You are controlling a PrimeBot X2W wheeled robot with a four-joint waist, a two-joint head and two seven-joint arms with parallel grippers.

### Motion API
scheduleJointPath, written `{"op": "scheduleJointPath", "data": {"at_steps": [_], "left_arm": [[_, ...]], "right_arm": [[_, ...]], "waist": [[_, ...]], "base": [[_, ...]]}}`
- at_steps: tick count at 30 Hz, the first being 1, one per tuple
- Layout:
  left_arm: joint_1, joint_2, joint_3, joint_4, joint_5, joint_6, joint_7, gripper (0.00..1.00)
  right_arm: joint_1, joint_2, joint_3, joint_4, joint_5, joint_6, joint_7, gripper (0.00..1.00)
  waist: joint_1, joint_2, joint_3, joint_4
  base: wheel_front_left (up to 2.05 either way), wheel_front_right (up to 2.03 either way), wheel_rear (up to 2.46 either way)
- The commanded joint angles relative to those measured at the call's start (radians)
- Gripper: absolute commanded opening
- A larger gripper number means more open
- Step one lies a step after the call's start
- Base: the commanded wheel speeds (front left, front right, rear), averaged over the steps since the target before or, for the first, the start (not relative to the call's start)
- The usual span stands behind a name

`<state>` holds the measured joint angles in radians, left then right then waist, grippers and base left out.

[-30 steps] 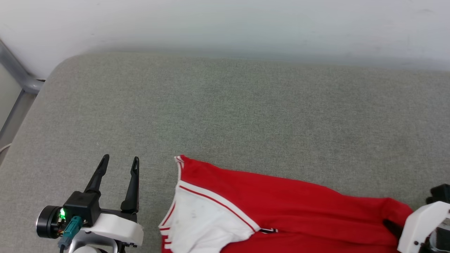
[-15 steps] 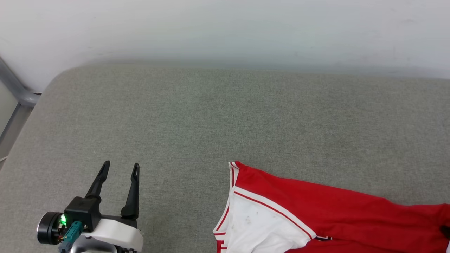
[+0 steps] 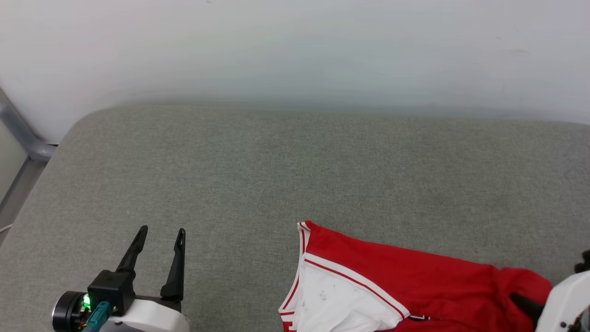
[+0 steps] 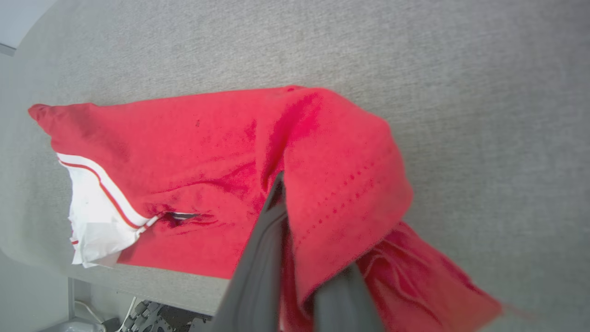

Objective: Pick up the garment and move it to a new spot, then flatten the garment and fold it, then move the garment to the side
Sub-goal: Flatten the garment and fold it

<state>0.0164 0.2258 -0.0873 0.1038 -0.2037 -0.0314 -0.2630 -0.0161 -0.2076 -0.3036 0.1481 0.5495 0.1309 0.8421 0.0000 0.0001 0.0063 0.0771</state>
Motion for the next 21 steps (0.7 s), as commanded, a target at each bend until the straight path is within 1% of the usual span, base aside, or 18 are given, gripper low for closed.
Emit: {"op": "scheduleJointPath", "data": {"at_steps": [1,6,9,13,16,21], "left_arm": [[0.013,-0.001,0.004,0.001,0.007,-0.002,-0.002,1.0],[0.027,-0.014,-0.001,0.001,0.008,-0.005,-0.002,1.0],[0.041,-0.022,0.003,0.001,0.009,-0.005,-0.002,1.0],[0.04,-0.024,0.01,0.003,0.011,-0.007,-0.002,1.0],[0.042,-0.027,0.006,0.009,0.015,-0.01,-0.002,1.0],[0.044,-0.03,0.009,0.014,0.015,-0.011,-0.002,1.0]], "right_arm": [[0.012,0.014,0.007,-0.023,0.016,-0.001,0.015,0.0],[0.041,0.09,0.049,-0.132,0.08,-0.001,0.09,0.0],[0.042,0.133,0.057,-0.178,0.125,-0.001,0.128,0.0],[0.027,0.157,0.097,-0.202,0.181,-0.001,0.159,0.0],[0.022,0.159,0.161,-0.171,0.26,-0.001,0.123,0.0],[-0.006,0.159,0.272,-0.091,0.329,-0.001,0.025,0.0]], "waist": [[0.0,-0.0001,-0.006,0.003],[0.0,-0.0001,-0.025,0.016],[0.0,-0.0001,-0.032,0.023],[0.0,-0.0001,-0.038,0.033],[0.0,-0.0001,-0.043,0.044],[0.0,-0.0001,-0.047,0.061]], "base": [[0.0,0.0,0.0],[0.0,0.0,0.0],[0.0,0.0,0.0],[0.0,0.0,0.0],[0.0,0.0,0.0],[0.0,0.0,0.0]]}}
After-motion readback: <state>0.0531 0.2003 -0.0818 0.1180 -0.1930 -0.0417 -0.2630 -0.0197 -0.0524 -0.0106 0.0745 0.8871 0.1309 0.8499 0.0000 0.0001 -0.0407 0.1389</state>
